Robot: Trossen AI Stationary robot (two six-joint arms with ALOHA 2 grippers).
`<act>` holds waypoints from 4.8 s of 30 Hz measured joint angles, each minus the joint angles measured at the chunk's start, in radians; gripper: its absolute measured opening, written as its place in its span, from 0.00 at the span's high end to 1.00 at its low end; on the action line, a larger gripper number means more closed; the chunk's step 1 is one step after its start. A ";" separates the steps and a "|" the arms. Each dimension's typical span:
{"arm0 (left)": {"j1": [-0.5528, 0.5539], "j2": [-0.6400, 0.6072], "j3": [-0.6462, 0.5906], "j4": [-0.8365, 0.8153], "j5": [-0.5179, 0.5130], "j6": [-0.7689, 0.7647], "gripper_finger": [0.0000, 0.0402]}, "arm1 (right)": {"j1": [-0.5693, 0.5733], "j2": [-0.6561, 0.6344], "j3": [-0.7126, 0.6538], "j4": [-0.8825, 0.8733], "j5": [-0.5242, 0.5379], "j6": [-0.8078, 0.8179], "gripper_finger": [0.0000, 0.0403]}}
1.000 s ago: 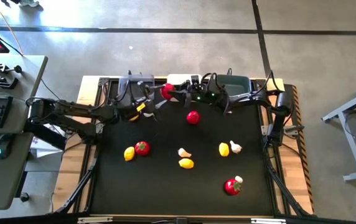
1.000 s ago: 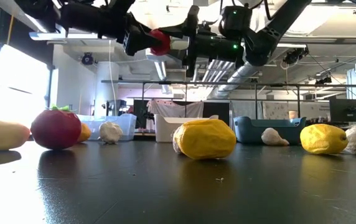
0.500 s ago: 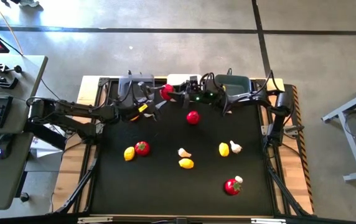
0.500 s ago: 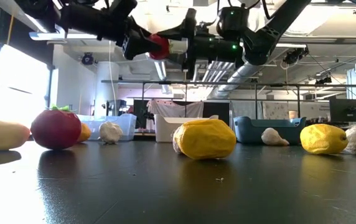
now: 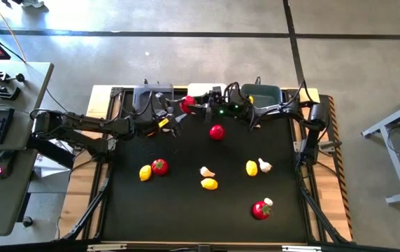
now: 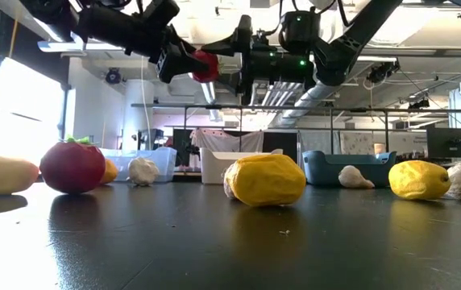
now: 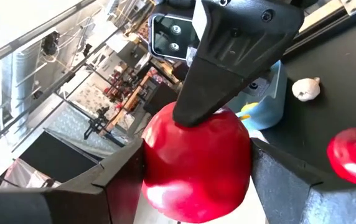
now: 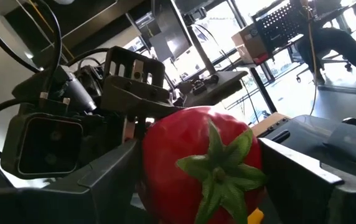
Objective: Sort produce into baskets
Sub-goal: Put the tomato into the black bin, then put the garlic into the white bin
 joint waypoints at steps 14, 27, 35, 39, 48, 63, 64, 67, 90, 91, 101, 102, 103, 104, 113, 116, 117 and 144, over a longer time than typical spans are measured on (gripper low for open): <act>0.055 0.003 -0.005 -0.103 -0.048 -0.057 0.40 | -0.007 -0.061 0.001 -0.043 -0.011 -0.107 0.25; 0.169 0.002 -0.004 -0.285 -0.214 -0.129 0.40 | -0.010 -0.070 -0.002 -0.080 0.004 -0.149 0.25; 0.338 0.001 -0.004 -0.431 -0.163 -0.332 0.40 | -0.011 -0.070 -0.003 -0.105 0.008 -0.149 0.25; 0.468 0.001 -0.004 -0.492 0.048 -0.473 0.40 | -0.011 -0.069 -0.003 -0.112 0.008 -0.157 0.25; 0.682 0.006 0.056 -0.615 0.366 -0.563 0.40 | -0.011 -0.068 -0.004 -0.115 0.009 -0.167 0.25; 0.726 0.308 0.474 -1.158 0.413 -0.534 0.40 | -0.011 -0.068 -0.004 -0.115 0.010 -0.208 0.25; 0.725 0.325 0.490 -1.183 0.413 -0.534 0.40 | -0.011 -0.068 -0.004 -0.115 0.010 -0.208 0.25; 0.724 0.371 0.512 -1.196 0.412 -0.533 0.40 | -0.011 -0.068 -0.004 -0.116 0.010 -0.209 0.25; 0.723 0.429 0.519 -1.163 0.429 -0.524 0.40 | -0.009 -0.068 -0.004 -0.145 0.009 -0.235 0.25; 0.726 0.429 0.519 -1.163 0.439 -0.525 0.40 | -0.009 -0.068 -0.004 -0.145 0.009 -0.235 0.25; 0.724 0.429 0.519 -1.139 0.406 -0.543 0.40 | -0.009 -0.068 -0.004 -0.145 0.009 -0.235 0.25; 0.724 0.428 0.519 -1.136 0.405 -0.542 0.40 | -0.009 -0.068 -0.004 -0.145 0.009 -0.235 0.25; 0.724 0.428 0.519 -1.134 0.408 -0.543 0.40 | -0.009 -0.068 -0.004 -0.145 0.009 -0.235 0.25; 0.725 0.428 0.519 -1.132 0.417 -0.543 0.40 | -0.009 -0.068 -0.004 -0.145 0.009 -0.235 0.25; 0.724 0.428 0.519 -1.137 0.436 -0.526 0.39 | -0.009 -0.068 -0.004 -0.145 0.009 -0.235 0.25; 0.715 0.428 0.519 -1.138 0.412 -0.523 0.35 | -0.009 -0.068 -0.004 -0.145 0.009 -0.235 0.25; 0.712 0.428 0.519 -1.139 0.403 -0.514 0.34 | -0.009 -0.068 -0.004 -0.145 0.009 -0.235 0.25; 0.678 0.410 0.519 -1.028 0.366 -0.359 0.27 | -0.009 -0.068 -0.004 -0.145 0.009 -0.257 0.25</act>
